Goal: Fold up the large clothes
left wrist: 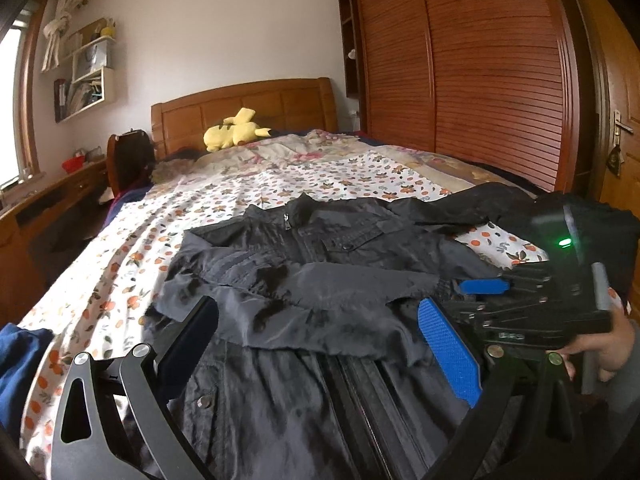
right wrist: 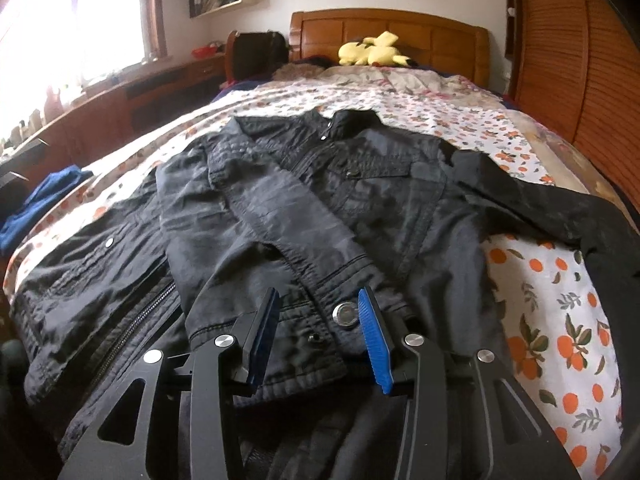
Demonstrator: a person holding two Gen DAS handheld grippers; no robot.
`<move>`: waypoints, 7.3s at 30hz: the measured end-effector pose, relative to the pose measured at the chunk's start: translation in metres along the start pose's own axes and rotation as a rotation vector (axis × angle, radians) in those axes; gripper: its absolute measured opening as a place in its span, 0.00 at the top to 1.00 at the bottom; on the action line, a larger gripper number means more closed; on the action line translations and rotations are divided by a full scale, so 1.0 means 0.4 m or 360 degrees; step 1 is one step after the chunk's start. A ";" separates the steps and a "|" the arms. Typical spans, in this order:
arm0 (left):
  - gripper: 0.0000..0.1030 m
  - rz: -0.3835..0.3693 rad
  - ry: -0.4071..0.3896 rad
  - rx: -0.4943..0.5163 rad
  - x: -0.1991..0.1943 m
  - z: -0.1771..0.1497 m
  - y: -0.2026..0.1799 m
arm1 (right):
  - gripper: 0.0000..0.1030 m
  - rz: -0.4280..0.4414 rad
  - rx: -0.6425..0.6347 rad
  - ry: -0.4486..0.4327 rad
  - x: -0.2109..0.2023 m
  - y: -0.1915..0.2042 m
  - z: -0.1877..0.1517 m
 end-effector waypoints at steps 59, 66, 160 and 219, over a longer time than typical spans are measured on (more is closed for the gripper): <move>0.02 -0.0112 -0.0155 -0.0021 0.161 -0.079 0.010 | 0.25 -0.0455 0.0569 0.0219 0.173 -0.544 0.030; 0.02 -0.0122 -0.0142 -0.0025 0.164 -0.079 0.011 | 0.25 -0.0366 0.0841 0.0275 0.241 -0.611 -0.013; 0.02 -0.0142 -0.0140 -0.0123 0.028 -0.027 0.169 | 0.98 -0.0490 0.0682 -0.0025 0.064 -0.453 0.224; 0.02 0.0014 -0.0150 -0.0145 -0.039 -0.049 0.291 | 0.85 -0.0215 0.0060 0.0314 0.140 -0.019 0.151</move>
Point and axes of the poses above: each gripper's, at about its wrist camera, not at the fingertips, and x roughly the way its jaws point, y to its left, z to its top, the point moved 3 cm from there along x, roughly the way its jaws point, and after that the axes turned 14 degrees about -x, right-handed, at the moved point
